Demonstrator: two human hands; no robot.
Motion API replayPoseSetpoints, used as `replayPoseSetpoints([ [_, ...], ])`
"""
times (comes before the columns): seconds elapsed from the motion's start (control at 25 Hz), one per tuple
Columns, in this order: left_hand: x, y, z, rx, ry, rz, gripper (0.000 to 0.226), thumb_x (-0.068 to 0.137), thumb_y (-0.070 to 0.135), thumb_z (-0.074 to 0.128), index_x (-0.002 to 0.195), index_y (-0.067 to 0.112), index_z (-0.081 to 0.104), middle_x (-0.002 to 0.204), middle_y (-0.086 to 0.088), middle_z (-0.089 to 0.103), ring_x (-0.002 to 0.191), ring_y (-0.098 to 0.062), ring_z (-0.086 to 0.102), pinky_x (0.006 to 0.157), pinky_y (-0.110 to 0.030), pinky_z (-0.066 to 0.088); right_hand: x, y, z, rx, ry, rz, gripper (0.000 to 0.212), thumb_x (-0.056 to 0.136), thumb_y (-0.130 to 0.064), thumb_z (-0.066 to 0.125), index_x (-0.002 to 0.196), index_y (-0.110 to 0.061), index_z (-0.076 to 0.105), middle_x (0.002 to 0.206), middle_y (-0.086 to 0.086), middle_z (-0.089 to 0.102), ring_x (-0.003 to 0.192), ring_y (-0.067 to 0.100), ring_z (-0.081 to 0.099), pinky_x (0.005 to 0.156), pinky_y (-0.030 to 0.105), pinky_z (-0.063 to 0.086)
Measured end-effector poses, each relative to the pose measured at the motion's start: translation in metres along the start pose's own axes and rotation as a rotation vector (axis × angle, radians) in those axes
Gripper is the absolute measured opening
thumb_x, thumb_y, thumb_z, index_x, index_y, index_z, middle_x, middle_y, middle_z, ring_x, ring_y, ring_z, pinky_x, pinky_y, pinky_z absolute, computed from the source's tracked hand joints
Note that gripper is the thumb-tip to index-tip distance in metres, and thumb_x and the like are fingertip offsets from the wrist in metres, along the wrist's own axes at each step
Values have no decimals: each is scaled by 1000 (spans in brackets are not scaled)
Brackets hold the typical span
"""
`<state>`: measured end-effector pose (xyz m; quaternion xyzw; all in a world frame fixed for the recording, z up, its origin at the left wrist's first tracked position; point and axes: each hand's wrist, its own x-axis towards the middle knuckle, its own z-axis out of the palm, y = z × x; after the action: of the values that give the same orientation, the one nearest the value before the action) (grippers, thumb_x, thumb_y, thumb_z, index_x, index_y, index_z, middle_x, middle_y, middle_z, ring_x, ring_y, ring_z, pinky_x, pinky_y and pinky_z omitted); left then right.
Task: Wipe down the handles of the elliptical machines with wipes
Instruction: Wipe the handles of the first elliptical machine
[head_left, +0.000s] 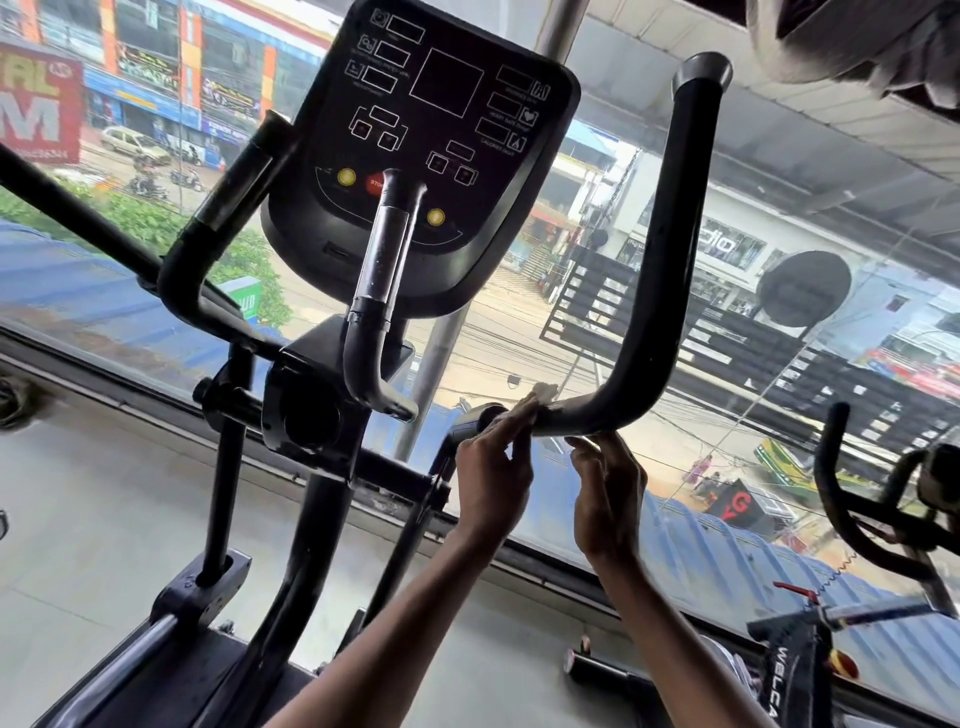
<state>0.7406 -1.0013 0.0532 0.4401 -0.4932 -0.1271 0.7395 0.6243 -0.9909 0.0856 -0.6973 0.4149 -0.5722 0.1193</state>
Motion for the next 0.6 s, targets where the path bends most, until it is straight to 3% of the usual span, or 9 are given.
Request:
replayPoseSetpoints([
  [0.24, -5, 51, -1, -144, 3, 246, 31, 95, -3, 66, 124, 8, 73, 122, -2, 75, 113, -10, 72, 92, -25, 59, 0, 0, -2, 1, -8, -80, 52, 93, -44, 44, 116, -8, 72, 107, -2, 76, 104, 10, 71, 84, 20, 54],
  [0.44, -17, 0, -2, 79, 15, 51, 35, 98, 12, 62, 131, 19, 71, 129, 3, 70, 111, -8, 70, 82, -34, 62, 0, -8, -3, 16, -30, 6, 37, 79, -32, 42, 106, -41, 66, 106, -14, 73, 106, 9, 69, 86, 23, 54],
  [0.52, -17, 24, 2, 7, 67, 47, 33, 97, 10, 63, 128, 17, 73, 127, 1, 71, 114, -8, 69, 88, -32, 60, 1, -9, -3, 23, -28, -8, 39, 82, -31, 42, 110, -31, 69, 108, -11, 74, 106, 8, 69, 87, 22, 54],
  [0.6, -18, 57, 5, -127, 79, 150, 34, 95, -1, 65, 127, 10, 72, 126, -4, 72, 119, -12, 68, 97, -31, 58, 0, -9, -3, 9, -47, -68, 42, 90, -32, 41, 118, -20, 69, 110, -11, 74, 107, 1, 69, 87, 14, 50],
])
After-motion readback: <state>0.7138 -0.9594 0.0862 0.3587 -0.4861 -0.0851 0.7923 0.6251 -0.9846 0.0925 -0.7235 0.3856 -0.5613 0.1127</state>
